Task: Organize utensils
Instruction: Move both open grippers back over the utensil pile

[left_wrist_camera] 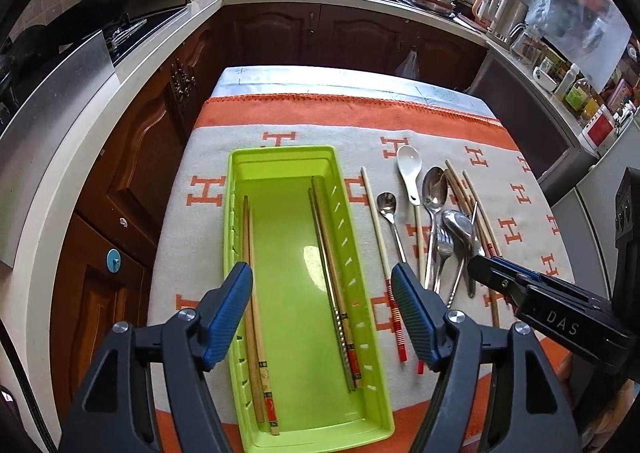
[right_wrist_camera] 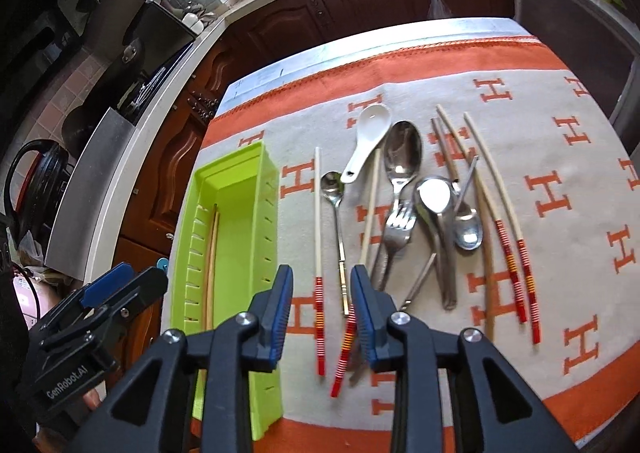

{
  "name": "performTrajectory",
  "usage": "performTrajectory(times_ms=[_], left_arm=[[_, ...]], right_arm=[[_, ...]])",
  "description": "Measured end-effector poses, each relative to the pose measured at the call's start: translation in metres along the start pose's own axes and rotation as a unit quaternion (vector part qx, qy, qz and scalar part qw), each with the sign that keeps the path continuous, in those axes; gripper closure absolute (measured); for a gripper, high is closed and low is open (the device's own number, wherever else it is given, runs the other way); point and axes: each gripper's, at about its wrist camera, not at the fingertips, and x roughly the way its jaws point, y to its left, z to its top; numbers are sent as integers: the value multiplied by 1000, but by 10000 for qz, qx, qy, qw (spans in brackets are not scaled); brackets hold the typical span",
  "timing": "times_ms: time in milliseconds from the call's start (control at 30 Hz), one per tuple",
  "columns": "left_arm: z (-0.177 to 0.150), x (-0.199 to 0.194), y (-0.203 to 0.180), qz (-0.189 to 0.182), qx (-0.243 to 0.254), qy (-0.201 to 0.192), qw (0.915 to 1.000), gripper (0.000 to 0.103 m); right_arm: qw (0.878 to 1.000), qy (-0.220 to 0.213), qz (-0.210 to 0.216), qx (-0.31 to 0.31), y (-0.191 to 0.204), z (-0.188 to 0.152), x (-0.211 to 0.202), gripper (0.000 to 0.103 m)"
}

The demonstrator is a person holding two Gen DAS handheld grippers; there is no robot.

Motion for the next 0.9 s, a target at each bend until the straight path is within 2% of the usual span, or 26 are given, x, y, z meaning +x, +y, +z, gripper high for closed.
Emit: performTrajectory(times_ms=[233,433,667,900], left_arm=[[-9,-5,-28,-208,-13,85,9997,31],[-21,8,-55,-219,197,253,9992,31],[-26,38,-78,-409,444,335,9976,31],[-26,71,-82,-521,484,536,9960,48]], right_arm=[[9992,-345,-218,30,-40,-6,-40,73],[9991,-379,-162,121,-68,-14,-52,73],[9998,-154,-81,-61,-85,-23,-37,73],[9994,185,-199,-211,-101,-29,3,73]])
